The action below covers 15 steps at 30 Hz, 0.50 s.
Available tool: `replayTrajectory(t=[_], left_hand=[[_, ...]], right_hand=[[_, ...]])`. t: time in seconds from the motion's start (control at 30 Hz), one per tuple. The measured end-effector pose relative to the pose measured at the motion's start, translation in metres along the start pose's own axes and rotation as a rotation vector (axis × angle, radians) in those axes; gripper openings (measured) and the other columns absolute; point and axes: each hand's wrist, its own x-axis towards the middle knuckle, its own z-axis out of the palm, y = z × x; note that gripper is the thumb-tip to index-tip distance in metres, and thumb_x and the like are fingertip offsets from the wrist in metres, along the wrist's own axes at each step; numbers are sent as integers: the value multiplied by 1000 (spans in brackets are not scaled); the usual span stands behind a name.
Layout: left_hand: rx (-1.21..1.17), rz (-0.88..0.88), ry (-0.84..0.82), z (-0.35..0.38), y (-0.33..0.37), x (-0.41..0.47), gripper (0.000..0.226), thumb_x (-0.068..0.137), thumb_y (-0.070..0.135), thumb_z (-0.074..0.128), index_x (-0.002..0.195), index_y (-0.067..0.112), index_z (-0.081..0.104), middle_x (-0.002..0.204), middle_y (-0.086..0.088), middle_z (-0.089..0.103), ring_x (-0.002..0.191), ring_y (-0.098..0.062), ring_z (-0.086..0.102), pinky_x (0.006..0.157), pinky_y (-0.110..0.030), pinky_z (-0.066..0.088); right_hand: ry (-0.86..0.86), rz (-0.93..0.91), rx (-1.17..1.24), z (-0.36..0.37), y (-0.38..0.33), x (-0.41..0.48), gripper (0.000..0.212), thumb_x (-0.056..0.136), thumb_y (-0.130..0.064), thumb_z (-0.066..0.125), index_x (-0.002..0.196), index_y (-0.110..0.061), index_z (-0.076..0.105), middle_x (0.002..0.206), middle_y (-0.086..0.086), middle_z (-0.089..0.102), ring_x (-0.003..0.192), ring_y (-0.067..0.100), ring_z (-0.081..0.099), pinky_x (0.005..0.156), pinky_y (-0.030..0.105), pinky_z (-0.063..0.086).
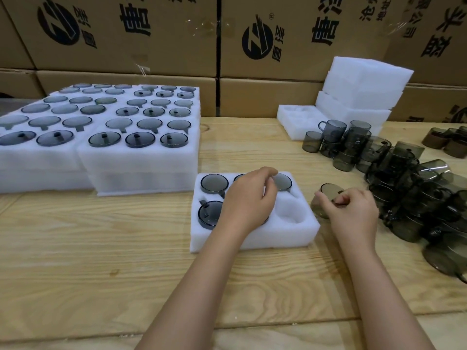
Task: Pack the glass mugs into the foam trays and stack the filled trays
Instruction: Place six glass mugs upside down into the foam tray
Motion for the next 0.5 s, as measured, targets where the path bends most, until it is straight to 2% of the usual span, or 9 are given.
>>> replayTrajectory(t=[0.07,0.13,0.2,0.27,0.4,0.5], left_hand=[[-45,48,42,-1,1,-2,28,96,17,44,117,19,63,107,8,68,86,-12,57,78,-28,45],[-80,98,43,-1,1,-3,29,95,16,49,121,19,61,109,8,67,92,-10,59,77,-25,45],[-87,147,-40,0,1,-3,39,92,22,57,131,22,53,117,10,63,103,-4,55,81,-23,45],[-78,178,-121,1,-1,-2,53,87,34,65,136,27,46,120,12,60,103,1,53,84,-21,44],[-100,168,-139,1,-2,0,62,76,45,74,132,32,50,106,19,50,87,9,48,76,-17,41],[-61,195,-106,1,-1,-1,59,72,46,77,123,27,56,98,16,50,85,4,49,75,-21,44]], right_hand=[[70,-5,172,-6,-7,0,35,71,-29,79,63,-12,50,87,-1,50,85,19,52,66,19,28],[44,-64,373,-7,-19,-6,32,71,-21,79,62,-17,49,91,-4,53,98,16,56,75,13,39],[-96,-139,564,-6,-32,-13,32,72,-12,78,64,-19,48,99,-6,56,105,13,58,84,16,46],[-270,-190,709,-6,-41,-19,31,74,-3,75,68,-18,49,108,-7,58,110,13,57,87,20,48],[-452,-180,855,-11,-44,-21,26,79,5,66,92,-15,55,117,1,59,112,12,57,92,23,48],[-526,-192,862,-13,-46,-23,36,81,-3,66,113,-15,56,117,-2,62,110,10,58,89,19,48]])
